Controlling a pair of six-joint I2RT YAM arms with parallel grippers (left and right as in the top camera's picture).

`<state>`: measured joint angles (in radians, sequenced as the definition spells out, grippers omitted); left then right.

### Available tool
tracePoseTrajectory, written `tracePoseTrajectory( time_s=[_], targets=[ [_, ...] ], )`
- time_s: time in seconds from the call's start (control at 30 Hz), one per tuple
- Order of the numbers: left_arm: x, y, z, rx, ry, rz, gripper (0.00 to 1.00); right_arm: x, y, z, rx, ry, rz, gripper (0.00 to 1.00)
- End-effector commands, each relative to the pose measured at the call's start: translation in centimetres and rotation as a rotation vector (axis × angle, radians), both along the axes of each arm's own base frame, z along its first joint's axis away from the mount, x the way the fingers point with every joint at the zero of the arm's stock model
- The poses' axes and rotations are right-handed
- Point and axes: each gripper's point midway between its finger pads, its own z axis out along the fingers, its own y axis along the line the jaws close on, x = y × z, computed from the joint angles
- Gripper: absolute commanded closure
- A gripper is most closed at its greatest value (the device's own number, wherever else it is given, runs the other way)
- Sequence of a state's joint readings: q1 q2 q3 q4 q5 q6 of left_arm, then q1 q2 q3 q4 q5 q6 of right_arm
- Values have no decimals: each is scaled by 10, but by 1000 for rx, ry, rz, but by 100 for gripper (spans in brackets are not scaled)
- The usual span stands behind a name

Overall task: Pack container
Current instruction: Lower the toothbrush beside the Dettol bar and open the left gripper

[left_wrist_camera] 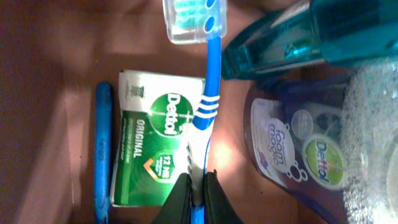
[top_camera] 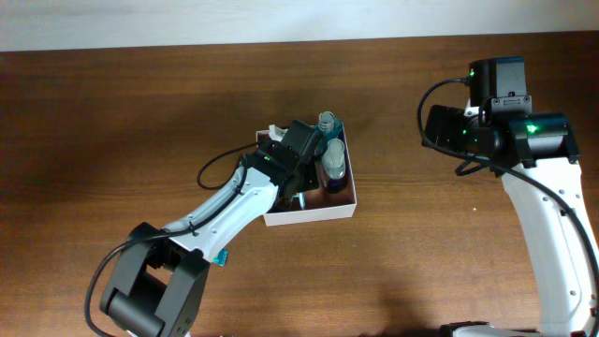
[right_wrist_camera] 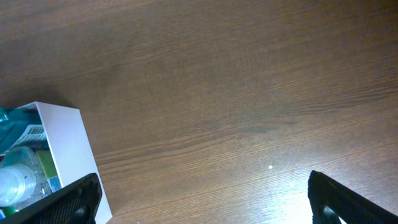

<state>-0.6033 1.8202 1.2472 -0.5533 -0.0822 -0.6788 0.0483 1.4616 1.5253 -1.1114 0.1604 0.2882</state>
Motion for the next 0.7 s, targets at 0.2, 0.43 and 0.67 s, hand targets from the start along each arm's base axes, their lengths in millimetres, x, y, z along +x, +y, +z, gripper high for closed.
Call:
tracePoseTrajectory(
  time_s=[0.2, 0.43, 0.67],
  targets=[
    [-9, -5, -4, -24, 39, -14, 96, 1, -3, -2, -6, 5, -12, 2],
    [-10, -5, -5, -22, 42, -14, 90, 1, -3, -2, -6, 5, -12, 2],
    [-10, -5, -5, -21, 42, -14, 82, 1, -3, -2, -7, 5, -11, 2]
  ],
)
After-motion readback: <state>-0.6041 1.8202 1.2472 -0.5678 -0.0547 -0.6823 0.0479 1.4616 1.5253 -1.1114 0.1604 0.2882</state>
